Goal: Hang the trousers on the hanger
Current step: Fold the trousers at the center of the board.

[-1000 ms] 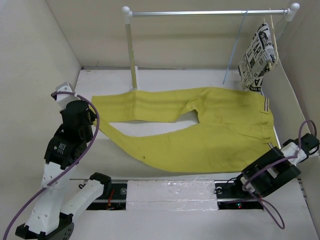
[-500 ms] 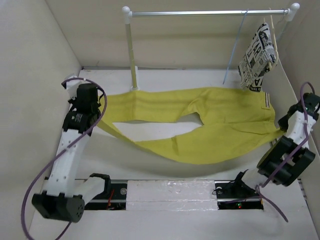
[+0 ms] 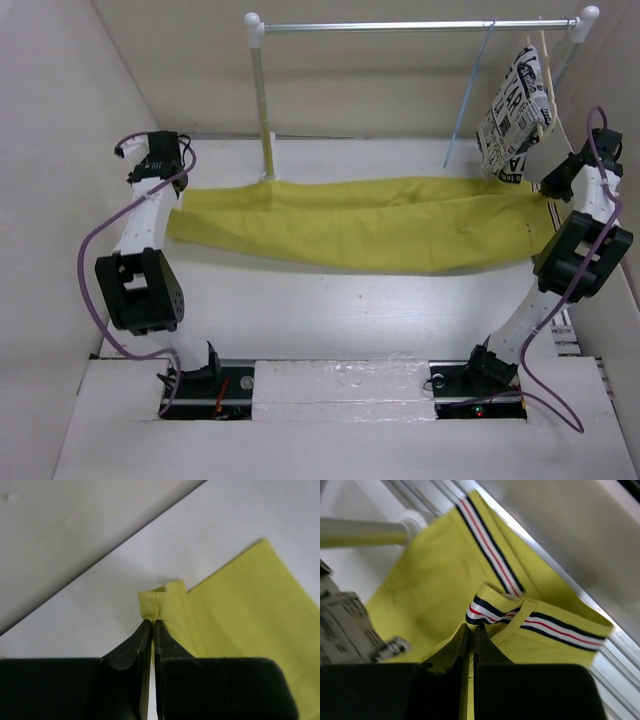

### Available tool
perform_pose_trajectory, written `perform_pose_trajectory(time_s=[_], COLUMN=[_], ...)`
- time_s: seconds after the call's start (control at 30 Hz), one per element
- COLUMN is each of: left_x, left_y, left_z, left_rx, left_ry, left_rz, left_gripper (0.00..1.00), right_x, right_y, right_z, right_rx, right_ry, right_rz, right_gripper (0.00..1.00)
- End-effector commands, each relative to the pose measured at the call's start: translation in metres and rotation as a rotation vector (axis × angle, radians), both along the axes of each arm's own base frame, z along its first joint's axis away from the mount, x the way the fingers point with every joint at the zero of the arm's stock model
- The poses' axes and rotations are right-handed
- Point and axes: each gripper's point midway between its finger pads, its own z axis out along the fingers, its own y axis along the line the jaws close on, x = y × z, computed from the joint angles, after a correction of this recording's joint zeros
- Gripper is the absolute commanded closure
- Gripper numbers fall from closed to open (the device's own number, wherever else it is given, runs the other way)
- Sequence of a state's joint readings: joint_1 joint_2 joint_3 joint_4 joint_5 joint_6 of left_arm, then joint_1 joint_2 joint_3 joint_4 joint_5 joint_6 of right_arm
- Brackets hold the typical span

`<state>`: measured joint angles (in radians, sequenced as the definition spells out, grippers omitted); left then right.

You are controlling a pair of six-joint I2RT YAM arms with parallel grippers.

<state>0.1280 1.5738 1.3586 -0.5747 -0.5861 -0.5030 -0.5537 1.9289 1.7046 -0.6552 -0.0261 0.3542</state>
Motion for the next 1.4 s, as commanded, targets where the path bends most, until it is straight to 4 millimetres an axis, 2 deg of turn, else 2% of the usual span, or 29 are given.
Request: perform_pose_trajectory(time_s=[0.0,0.03,0.07,0.13,0.17,0.23,0.27,0.3,0.37,0.4,0.47,0.5,0.53,0.6,0.63,0.67,0.73,0.77,0.8,0.83,0.9,0.93,1.0,1.03,1.07,1.1,1.13,1.23,1.37], left_x=[0.039,0.053,0.071,0.094,0.110,0.128,0.140,0.143,0.157,0.152,0.141,0.138,0.129,0.112,0.102,0.084,0.064,0.046,0.042,0.012,0.008,-0.003,-0.007,-0.010,-0.009,-0.008,-0.004,0.005,0.011], left_y=[0.017,0.019,0.021,0.025,0.029,0.032,0.033,0.033,0.021,0.020,0.014,0.013,0.010,-0.004,-0.019,-0.029,-0.041,-0.056,-0.059,-0.068,-0.074,-0.082,-0.086,-0.090,-0.092,-0.094,-0.093,-0.090,-0.087], left_z=[0.047,0.033,0.050,0.031,0.044,0.022,0.031,0.024,0.001,-0.006,-0.015,-0.013,0.007,-0.001,0.026,0.006,0.027,-0.003,-0.008,-0.035,-0.037,-0.055,-0.073,-0.083,-0.089,-0.102,-0.104,-0.116,-0.131], left_rx=[0.076,0.076,0.084,0.089,0.101,0.105,0.106,0.102,0.043,0.036,0.033,0.026,0.025,0.026,0.029,0.011,-0.021,-0.108,-0.150,-0.279,-0.307,-0.352,-0.402,-0.427,-0.443,-0.460,-0.462,-0.460,-0.508], left_ry=[-0.127,-0.096,-0.141,-0.100,-0.135,-0.087,-0.114,-0.094,-0.061,-0.026,0.006,-0.005,-0.043,-0.033,-0.095,-0.055,-0.158,-0.127,-0.154,-0.143,-0.160,-0.124,-0.094,-0.073,-0.064,-0.029,-0.026,-0.011,0.005], left_rz=[0.060,0.056,0.056,0.054,0.058,0.056,0.048,0.039,-0.039,-0.041,-0.050,-0.053,-0.055,-0.083,-0.110,-0.132,-0.150,-0.179,-0.187,-0.182,-0.194,-0.202,-0.189,-0.185,-0.179,-0.170,-0.164,-0.145,-0.121], left_gripper=[1.00,1.00,1.00,1.00,1.00,1.00,1.00,1.00,0.66,0.51,0.30,0.24,0.24,0.21,0.21,0.21,0.22,0.22,0.26,0.30,0.35,0.35,0.37,0.37,0.38,0.40,0.40,0.40,0.38], right_x=[0.064,0.076,0.088,0.111,0.121,0.130,0.137,0.144,0.142,0.139,0.126,0.122,0.114,0.096,0.087,0.081,0.059,0.049,0.045,0.020,0.018,0.006,-0.003,-0.013,-0.017,-0.022,-0.026,-0.045,-0.058], right_y=[-0.015,-0.014,-0.013,-0.015,-0.011,-0.014,-0.009,-0.005,-0.004,-0.001,0.006,0.009,0.009,0.019,0.019,0.023,0.034,0.033,0.035,0.039,0.045,0.048,0.056,0.061,0.063,0.066,0.068,0.068,0.083], right_z=[0.065,0.054,0.056,0.057,0.057,0.053,0.049,0.051,0.040,0.037,0.017,0.032,0.033,0.037,0.038,0.038,0.030,0.026,0.026,0.013,0.015,0.009,0.006,0.004,0.003,0.003,0.000,-0.018,-0.047], right_rx=[-0.069,-0.057,-0.054,-0.052,-0.041,-0.030,-0.027,-0.041,-0.034,-0.029,-0.008,-0.024,-0.018,-0.020,-0.019,-0.023,-0.015,-0.012,-0.017,0.008,0.013,0.022,0.033,0.035,0.036,0.033,0.031,0.059,0.124], right_ry=[-0.262,-0.265,-0.292,-0.337,-0.356,-0.381,-0.396,-0.427,-0.408,-0.396,-0.346,-0.378,-0.384,-0.396,-0.396,-0.390,-0.367,-0.359,-0.368,-0.352,-0.379,-0.365,-0.358,-0.352,-0.352,-0.354,-0.352,-0.320,-0.306], right_rz=[0.041,0.053,0.059,0.072,0.080,0.065,0.067,0.077,0.078,0.087,0.094,0.105,0.106,0.107,0.103,0.109,0.114,0.105,0.109,0.084,0.103,0.099,0.105,0.103,0.099,0.100,0.099,0.089,0.138], right_gripper=[1.00,1.00,1.00,1.00,1.00,1.00,1.00,0.86,0.56,0.38,0.30,0.28,0.28,0.28,0.28,0.28,0.28,0.28,0.28,0.29,0.30,0.31,0.42,0.53,0.85,0.99,1.00,1.00,0.62])
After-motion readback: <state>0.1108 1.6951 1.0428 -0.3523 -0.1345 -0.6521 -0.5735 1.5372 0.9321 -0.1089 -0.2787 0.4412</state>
